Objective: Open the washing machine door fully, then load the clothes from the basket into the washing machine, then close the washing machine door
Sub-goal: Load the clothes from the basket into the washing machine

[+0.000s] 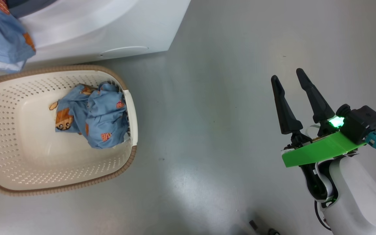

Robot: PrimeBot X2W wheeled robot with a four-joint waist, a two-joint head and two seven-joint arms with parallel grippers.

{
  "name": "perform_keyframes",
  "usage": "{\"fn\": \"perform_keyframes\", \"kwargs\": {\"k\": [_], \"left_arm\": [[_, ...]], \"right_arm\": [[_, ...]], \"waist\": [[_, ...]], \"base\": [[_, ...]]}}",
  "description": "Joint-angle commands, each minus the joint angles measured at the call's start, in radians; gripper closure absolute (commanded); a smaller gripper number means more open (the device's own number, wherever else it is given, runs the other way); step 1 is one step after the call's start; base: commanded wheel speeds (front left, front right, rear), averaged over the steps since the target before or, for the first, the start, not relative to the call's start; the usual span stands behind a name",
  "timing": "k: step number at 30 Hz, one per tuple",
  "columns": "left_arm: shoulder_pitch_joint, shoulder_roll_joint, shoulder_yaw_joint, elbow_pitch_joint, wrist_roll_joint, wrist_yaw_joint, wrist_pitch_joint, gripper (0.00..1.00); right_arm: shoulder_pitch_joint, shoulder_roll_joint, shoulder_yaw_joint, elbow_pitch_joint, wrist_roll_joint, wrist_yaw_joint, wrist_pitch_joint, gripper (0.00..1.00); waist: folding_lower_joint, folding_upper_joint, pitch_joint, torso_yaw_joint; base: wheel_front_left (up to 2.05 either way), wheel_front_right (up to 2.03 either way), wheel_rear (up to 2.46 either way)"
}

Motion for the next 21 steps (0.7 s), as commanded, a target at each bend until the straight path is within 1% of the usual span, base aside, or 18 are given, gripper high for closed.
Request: {"fn": "perform_keyframes", "kwargs": {"k": [1, 14, 18, 21], "left_arm": [[-0.019, 0.038, 0.000, -0.008, 0.002, -0.005, 0.002, 0.00], [0.010, 0.020, 0.001, 0.020, -0.036, -0.020, -0.033, 0.00], [0.051, 0.005, 0.017, -0.008, -0.059, -0.025, -0.043, 0.00], [0.103, -0.001, 0.041, -0.082, -0.073, -0.026, -0.045, 0.00]], "right_arm": [[0.027, -0.002, 0.019, -0.018, 0.005, 0.004, -0.008, 0.00], [0.026, -0.012, 0.016, -0.010, 0.005, 0.004, -0.008, 0.00], [0.028, -0.020, 0.010, -0.010, 0.005, 0.004, -0.008, 0.00], [0.031, -0.025, 0.008, -0.009, 0.004, 0.004, -0.008, 0.00]], "waist": [[0.0000, 0.0000, -0.003, 0.001], [0.0000, 0.0000, -0.034, 0.020], [0.0000, 0.0000, -0.057, 0.032], [0.0000, 0.0000, -0.074, 0.042]], "base": [[0.00, 0.00, 0.00], [0.00, 0.00, 0.00], [0.00, 0.00, 0.00], [0.00, 0.00, 0.00]]}}
